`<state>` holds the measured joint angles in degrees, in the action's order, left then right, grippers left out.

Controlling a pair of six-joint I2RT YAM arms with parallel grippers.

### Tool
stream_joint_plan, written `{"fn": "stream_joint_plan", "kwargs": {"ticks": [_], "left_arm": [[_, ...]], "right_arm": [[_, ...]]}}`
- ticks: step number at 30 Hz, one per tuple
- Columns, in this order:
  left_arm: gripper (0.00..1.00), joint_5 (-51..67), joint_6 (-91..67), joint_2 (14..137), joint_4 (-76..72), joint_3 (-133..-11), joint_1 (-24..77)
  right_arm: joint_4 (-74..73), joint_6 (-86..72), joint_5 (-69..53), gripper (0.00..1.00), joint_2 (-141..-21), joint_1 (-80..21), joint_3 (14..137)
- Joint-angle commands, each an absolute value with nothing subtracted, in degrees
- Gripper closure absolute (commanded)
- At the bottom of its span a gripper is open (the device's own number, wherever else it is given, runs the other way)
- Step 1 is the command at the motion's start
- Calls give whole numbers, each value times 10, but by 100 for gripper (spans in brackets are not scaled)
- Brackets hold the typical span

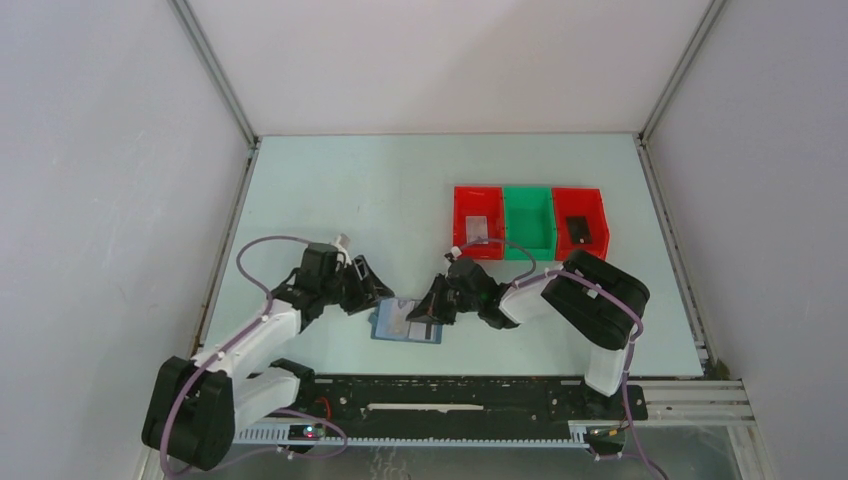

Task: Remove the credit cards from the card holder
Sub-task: Remove the credit card from the card holder.

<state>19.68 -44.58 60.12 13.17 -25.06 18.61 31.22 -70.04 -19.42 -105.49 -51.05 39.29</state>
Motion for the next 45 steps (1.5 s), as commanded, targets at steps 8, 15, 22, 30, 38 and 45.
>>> {"fn": "stream_joint_plan", "kwargs": {"ticks": [8, 15, 22, 30, 38, 45], "left_arm": [[41, 266, -449, 645, 69, -225, 201], [41, 264, -479, 686, 15, -204, 205], [41, 261, -483, 671, 8, -207, 206], [41, 268, -481, 693, 3, -225, 219], [42, 234, -473, 725, 26, -233, 221], [42, 184, -472, 764, 82, -247, 221]], "right_arm": [[332, -703, -201, 100, -1050, -502, 378], [324, -695, -205, 100, -1048, -500, 379], [330, -696, -210, 100, -1054, -498, 379], [330, -695, -211, 100, -1054, -497, 379], [323, -691, -212, 100, -1049, -498, 379], [320, -687, -203, 100, -1032, -496, 364]]}}
